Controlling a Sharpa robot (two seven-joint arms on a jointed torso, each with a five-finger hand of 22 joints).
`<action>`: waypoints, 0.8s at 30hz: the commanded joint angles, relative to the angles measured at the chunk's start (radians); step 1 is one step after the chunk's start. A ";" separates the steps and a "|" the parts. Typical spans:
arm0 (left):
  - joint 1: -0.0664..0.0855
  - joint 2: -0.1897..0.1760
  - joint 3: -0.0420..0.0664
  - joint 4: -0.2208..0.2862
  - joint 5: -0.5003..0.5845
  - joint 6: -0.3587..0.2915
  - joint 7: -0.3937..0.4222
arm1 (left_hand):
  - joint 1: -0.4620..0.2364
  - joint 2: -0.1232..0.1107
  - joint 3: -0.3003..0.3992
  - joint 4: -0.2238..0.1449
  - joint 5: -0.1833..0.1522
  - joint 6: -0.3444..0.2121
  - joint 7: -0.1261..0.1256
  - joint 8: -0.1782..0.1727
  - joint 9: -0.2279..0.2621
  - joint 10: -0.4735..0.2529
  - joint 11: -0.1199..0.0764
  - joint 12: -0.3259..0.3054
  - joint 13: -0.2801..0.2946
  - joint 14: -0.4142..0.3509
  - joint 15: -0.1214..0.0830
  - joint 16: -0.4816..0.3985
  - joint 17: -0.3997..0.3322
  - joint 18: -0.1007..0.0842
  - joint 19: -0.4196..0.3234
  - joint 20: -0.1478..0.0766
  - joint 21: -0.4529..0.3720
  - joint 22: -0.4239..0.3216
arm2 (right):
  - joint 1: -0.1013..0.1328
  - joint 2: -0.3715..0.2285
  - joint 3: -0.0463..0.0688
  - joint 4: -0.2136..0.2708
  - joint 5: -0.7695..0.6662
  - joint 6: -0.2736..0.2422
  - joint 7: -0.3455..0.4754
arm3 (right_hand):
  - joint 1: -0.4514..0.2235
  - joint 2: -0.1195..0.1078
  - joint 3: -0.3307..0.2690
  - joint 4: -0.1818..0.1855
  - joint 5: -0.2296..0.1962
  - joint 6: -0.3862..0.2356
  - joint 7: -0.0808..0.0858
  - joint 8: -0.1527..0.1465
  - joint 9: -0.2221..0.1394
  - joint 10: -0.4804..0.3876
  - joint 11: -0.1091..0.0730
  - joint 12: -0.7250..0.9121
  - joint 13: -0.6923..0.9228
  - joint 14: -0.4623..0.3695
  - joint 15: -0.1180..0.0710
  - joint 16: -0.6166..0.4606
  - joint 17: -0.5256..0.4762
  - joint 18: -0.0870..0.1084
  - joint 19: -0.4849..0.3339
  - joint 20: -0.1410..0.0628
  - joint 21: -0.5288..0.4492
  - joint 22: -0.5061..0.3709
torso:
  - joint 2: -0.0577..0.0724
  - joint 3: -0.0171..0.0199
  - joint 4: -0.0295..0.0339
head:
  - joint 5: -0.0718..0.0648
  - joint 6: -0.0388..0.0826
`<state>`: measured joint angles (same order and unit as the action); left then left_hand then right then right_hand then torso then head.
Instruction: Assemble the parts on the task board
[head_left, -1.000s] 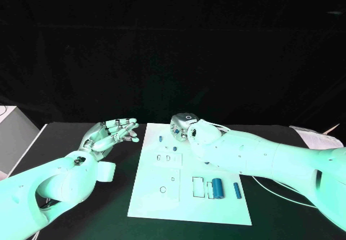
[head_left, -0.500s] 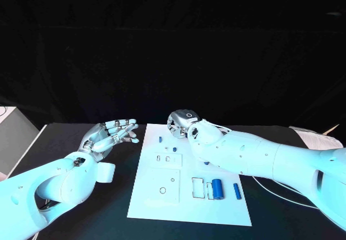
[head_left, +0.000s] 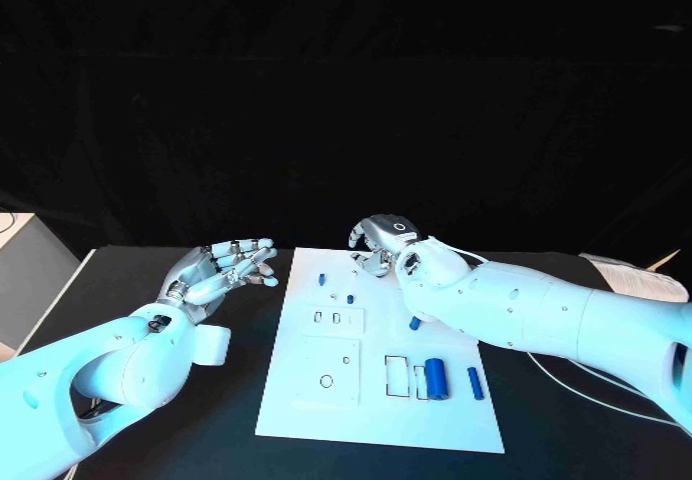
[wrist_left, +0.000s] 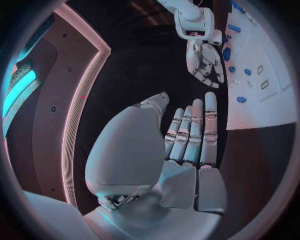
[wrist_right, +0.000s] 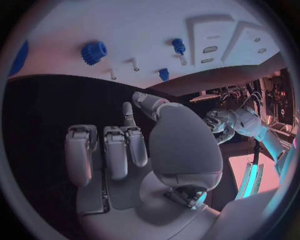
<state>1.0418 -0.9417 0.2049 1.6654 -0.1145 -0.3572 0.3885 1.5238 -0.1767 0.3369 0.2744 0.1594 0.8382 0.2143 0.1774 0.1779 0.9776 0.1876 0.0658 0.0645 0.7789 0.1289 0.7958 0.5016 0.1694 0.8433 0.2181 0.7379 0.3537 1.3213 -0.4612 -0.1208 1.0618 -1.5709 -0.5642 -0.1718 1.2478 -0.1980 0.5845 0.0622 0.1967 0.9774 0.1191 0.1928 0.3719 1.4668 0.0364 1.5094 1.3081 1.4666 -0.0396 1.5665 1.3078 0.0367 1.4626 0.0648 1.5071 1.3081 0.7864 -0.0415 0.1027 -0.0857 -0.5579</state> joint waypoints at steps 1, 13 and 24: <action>0.001 -0.001 0.001 0.002 -0.003 0.015 0.006 | 0.002 0.002 0.001 0.003 -0.003 -0.006 0.024 -0.006 -0.001 -0.007 -0.002 -0.001 0.000 -0.006 -0.001 0.004 -0.002 0.009 -0.007 -0.003 0.004 0.002 | 0.004 -0.034 0.006 0.040 0.076 -0.046 0.080 | 0.003 -0.018 -0.009 -0.003 -0.010 -0.013 0.003 -0.011 -0.003 -0.030 0.007 -0.032 0.156 0.102 0.011 0.001 0.251 -0.015 0.072 0.007 -0.007 0.177 | -0.001 0.0014 -0.0032 | 0.002 0.001; 0.000 -0.010 0.001 0.002 -0.001 0.017 0.006 | 0.003 0.002 0.001 0.003 -0.003 -0.006 0.024 -0.006 -0.001 -0.008 -0.001 -0.001 0.000 -0.007 -0.001 0.005 -0.002 0.009 -0.008 -0.003 0.005 0.002 | 0.015 -0.155 0.014 0.144 0.184 -0.027 0.129 | 0.008 -0.025 -0.017 -0.006 -0.015 -0.011 0.003 -0.016 -0.005 -0.087 0.007 -0.078 0.109 0.097 0.011 -0.005 0.233 -0.010 0.063 0.009 -0.022 0.161 | -0.003 0.0125 -0.0183 | 0.011 0.008; 0.000 -0.013 0.001 -0.008 0.001 0.016 0.009 | 0.003 0.002 0.001 0.003 -0.003 -0.005 0.023 -0.006 -0.001 -0.007 -0.002 0.000 0.001 -0.013 0.000 0.005 -0.004 0.009 -0.015 -0.001 0.007 0.004 | 0.016 -0.211 0.013 0.180 0.203 0.062 0.082 | 0.015 -0.053 -0.047 -0.010 -0.035 -0.021 0.009 -0.035 -0.012 -0.126 0.013 -0.120 0.065 0.097 0.016 -0.006 0.233 -0.007 0.057 0.014 -0.035 0.148 | -0.010 0.0235 -0.0339 | 0.018 0.006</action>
<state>1.0413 -0.9557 0.2049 1.6566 -0.1139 -0.3569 0.3879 1.5237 -0.1767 0.3369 0.2744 0.1594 0.8383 0.2143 0.1774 0.1781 0.9776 0.1876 0.0658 0.0645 0.7715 0.1291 0.7958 0.4985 0.1695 0.8342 0.2199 0.7415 0.3568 1.3365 -0.6724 -0.1077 1.2377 -1.3761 -0.5602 -0.0780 1.2635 -0.2452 0.5415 0.0521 0.1641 0.9610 0.1280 0.1639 0.3613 1.3346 0.0503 1.3842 1.3077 1.4663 -0.0323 1.5627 1.3077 0.0370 1.4662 0.0684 1.4716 1.3078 0.7793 -0.0218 0.0747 -0.0698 -0.5475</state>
